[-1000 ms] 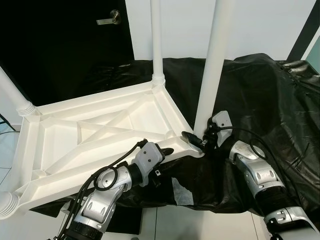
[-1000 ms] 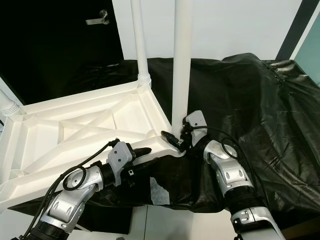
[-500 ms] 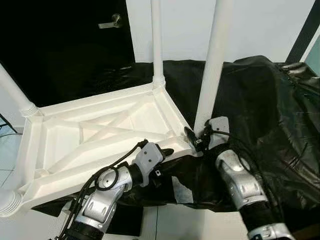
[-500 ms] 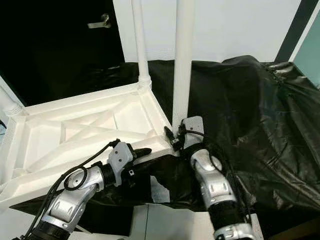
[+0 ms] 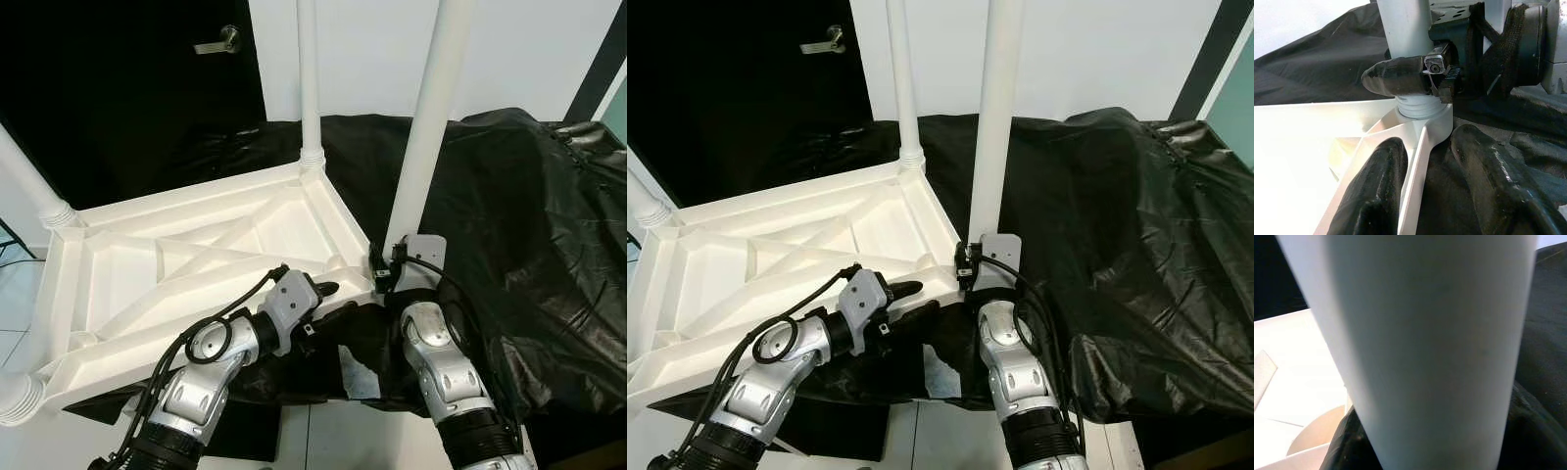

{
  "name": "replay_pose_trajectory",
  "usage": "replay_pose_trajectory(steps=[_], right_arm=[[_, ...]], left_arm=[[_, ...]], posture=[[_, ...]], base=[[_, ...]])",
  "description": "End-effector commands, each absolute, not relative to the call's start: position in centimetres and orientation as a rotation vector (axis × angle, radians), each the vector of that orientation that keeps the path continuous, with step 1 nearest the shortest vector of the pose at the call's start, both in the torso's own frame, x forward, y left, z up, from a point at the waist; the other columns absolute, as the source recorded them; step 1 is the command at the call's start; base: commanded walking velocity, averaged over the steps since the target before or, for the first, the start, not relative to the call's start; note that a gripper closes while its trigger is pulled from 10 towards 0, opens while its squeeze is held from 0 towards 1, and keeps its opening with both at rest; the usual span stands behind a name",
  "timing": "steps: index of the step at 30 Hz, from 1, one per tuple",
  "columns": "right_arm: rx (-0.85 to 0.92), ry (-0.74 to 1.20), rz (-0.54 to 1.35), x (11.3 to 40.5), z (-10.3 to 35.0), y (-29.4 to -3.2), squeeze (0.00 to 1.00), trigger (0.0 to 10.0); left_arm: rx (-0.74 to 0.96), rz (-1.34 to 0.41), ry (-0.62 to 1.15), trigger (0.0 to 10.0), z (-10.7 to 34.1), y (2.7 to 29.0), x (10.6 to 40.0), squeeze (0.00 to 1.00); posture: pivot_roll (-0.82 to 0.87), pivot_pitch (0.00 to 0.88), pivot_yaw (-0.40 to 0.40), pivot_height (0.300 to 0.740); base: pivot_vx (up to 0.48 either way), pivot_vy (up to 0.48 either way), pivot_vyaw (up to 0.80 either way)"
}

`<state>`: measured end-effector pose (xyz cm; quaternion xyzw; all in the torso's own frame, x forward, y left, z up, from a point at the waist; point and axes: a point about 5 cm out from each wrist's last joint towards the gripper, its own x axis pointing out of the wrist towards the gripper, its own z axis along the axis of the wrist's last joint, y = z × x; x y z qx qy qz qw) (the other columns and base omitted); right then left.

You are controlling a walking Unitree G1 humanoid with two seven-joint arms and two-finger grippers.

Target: Building children table

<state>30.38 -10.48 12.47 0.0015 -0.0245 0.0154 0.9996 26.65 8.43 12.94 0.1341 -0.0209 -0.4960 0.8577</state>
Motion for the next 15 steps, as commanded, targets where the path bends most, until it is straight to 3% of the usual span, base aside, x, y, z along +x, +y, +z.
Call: replay_pose_trajectory(steps=[1,3,4,5,15], right_arm=[[0.003,0.013,-0.011,30.2,11.4,-11.3,0.0,10.0],[0.006,0.012,-0.012,30.1,11.4,-11.2,0.0,10.0],[0.005,0.008,-0.013,30.1,11.5,-11.1,0.82,10.0],[0.0,0.0,-0.011,30.1,11.6,-11.1,1.0,10.0],[-0.018,-0.088,0.293,29.5,13.0,-11.7,1.0,10.0]], left_arm=[[0.292,-1.017,-0.045,10.0,12.9,8.6,26.8,0.0],[0.292,-1.017,-0.046,10.0,13.0,8.7,26.7,0.0],[0.292,-1.015,-0.045,10.0,13.0,8.7,26.8,0.0],[0.292,-1.013,-0.046,10.0,13.0,8.7,26.8,0.0],[0.284,-1.025,-0.047,10.0,13.0,8.4,26.5,0.0]], posture=[[-0.05,0.0,0.041,0.74],[-0.04,0.0,0.041,0.74],[-0.04,0.0,0.041,0.74],[-0.04,0.0,0.041,0.74],[-0.06,0.0,0.054,0.74]], base=[[0.0,0.0,0.0],[0.0,0.0,0.0],[0.0,0.0,0.0],[0.0,0.0,0.0],[0.0,0.0,0.0]])
